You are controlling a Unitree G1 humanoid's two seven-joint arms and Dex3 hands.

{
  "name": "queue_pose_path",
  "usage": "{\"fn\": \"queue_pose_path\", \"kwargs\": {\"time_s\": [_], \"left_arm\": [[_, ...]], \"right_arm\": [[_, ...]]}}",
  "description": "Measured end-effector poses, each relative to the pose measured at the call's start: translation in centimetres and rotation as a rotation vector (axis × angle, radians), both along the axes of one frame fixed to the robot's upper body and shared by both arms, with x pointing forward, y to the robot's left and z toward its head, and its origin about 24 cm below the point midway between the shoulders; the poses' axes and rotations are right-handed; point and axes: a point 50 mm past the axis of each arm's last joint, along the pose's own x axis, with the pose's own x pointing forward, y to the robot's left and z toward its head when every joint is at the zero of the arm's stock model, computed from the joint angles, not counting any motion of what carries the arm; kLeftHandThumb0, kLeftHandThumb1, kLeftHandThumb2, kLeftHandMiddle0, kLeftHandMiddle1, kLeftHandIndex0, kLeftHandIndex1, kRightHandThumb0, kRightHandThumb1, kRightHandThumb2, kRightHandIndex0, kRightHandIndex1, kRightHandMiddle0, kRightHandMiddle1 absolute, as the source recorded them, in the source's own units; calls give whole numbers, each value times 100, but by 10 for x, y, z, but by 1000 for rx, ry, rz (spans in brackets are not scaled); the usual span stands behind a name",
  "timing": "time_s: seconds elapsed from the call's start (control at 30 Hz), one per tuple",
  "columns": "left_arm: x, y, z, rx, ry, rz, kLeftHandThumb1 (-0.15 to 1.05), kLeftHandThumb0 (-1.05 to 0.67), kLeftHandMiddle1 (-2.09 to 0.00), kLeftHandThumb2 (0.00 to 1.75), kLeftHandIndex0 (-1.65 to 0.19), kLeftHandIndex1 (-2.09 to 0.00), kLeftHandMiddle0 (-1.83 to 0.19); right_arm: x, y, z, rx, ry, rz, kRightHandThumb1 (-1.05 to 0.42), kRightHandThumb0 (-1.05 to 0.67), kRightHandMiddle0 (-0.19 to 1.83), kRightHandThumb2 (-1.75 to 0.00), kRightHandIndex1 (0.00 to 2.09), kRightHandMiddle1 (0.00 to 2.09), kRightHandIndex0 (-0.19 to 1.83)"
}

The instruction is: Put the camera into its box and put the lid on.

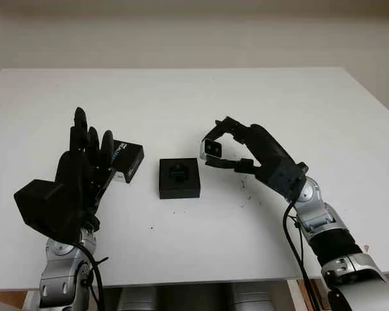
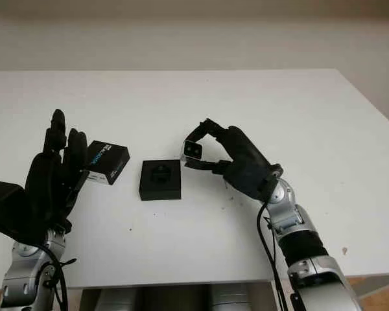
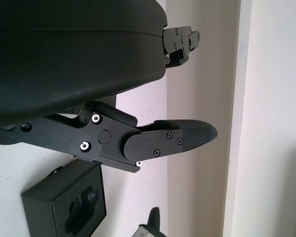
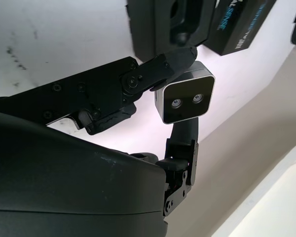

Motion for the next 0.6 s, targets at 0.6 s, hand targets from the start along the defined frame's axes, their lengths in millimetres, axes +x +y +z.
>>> {"fn": "queue_pose_path", "kwargs": {"time_s": [0.6], "left_arm": [[-1, -2, -1, -7, 1, -3, 105, -58, -5, 50, 14, -5, 12]], "right_arm": [[6, 38, -5, 33, 29, 90, -101, -46, 37, -5, 5, 147, 29]]}}
